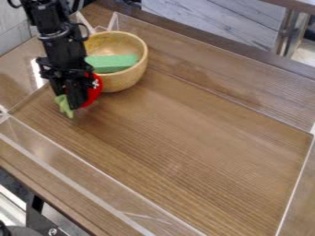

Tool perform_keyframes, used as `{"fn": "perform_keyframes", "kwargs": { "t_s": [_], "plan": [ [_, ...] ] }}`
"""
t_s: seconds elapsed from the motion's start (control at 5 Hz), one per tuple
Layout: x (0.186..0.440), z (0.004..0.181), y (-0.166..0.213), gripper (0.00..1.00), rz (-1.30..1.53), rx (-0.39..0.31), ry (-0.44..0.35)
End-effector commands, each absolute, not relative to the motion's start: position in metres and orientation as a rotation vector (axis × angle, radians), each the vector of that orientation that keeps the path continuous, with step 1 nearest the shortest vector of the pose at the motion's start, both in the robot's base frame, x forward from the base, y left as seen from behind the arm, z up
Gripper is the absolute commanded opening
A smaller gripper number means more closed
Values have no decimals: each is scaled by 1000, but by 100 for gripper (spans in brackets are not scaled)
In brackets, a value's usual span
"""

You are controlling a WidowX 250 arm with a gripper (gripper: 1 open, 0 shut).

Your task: Move the red fruit to the left

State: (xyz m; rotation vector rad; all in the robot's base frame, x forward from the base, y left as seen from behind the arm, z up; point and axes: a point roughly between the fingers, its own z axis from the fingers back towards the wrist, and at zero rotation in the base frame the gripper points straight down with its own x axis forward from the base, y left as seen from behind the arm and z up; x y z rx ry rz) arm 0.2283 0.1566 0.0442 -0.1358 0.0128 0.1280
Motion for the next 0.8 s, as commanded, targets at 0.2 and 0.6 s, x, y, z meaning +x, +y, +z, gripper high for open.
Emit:
{"fn": "perform_keyframes", "kwargs": {
  "t_s": [0.2,0.6],
  "plan": [
    [229,59,170,0,227,-118,-5],
    [241,56,174,0,154,-125,26]
  ]
}}
